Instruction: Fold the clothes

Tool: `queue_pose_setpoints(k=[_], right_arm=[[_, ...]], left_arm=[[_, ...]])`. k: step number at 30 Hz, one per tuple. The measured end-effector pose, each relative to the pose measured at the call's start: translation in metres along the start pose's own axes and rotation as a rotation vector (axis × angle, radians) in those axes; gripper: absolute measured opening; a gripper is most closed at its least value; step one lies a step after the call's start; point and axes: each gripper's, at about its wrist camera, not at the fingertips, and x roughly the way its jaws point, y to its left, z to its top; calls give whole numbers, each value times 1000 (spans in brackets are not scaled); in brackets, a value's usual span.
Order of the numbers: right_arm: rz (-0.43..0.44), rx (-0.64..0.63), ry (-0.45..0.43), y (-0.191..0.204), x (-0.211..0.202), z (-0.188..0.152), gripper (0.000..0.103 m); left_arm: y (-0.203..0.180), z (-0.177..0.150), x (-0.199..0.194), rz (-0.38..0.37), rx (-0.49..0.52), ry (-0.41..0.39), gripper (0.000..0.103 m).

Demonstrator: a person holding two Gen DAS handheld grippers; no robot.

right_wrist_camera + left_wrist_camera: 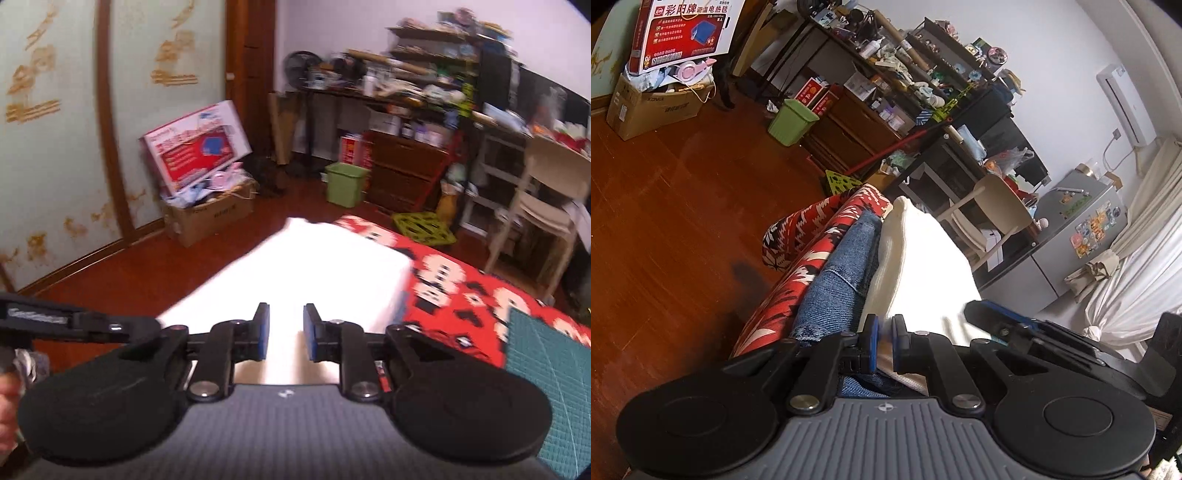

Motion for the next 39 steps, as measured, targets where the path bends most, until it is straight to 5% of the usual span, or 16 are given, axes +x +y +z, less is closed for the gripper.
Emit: queue_pose_setpoints(k=[2, 11, 29, 39], right_arm=[[54, -12, 24, 8, 5, 2, 7], [91, -11, 106, 20, 34, 18, 5], [-1, -74, 144, 12, 107, 67, 5], [44, -39, 153, 24, 83, 56, 7]], left_arm=[[0, 0, 0, -6, -4, -1, 8], [9, -1, 2, -38, -54, -3, 8], [13, -4, 2, -54, -55, -18, 7], [13, -5, 1, -56, -49, -19, 7]])
